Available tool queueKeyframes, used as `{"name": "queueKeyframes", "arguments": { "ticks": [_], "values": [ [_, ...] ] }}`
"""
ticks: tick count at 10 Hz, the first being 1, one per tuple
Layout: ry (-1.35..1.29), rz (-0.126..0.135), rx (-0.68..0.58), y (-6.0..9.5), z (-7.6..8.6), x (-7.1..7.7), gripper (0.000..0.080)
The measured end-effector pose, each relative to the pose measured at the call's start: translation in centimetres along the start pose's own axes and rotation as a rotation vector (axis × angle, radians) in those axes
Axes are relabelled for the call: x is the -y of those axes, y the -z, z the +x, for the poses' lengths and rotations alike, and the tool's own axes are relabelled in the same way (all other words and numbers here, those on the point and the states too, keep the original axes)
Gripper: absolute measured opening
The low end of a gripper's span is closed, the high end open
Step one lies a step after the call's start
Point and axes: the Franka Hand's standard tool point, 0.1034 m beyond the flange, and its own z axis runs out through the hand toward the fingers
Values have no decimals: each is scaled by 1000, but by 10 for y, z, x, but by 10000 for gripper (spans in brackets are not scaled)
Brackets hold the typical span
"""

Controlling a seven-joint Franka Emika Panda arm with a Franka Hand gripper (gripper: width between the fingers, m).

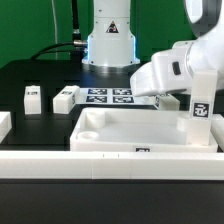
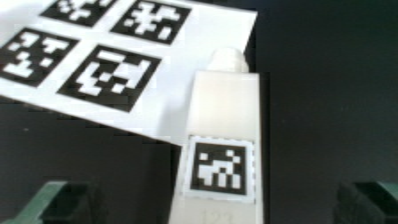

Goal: Assemble desk

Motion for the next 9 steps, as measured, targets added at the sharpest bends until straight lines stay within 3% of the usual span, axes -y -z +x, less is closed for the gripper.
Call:
{"name": "queueKeyframes", "arguments": {
  "ticks": [9],
  "values": [
    [-11, 2, -43, -5, 16, -3, 648]
  ]
}}
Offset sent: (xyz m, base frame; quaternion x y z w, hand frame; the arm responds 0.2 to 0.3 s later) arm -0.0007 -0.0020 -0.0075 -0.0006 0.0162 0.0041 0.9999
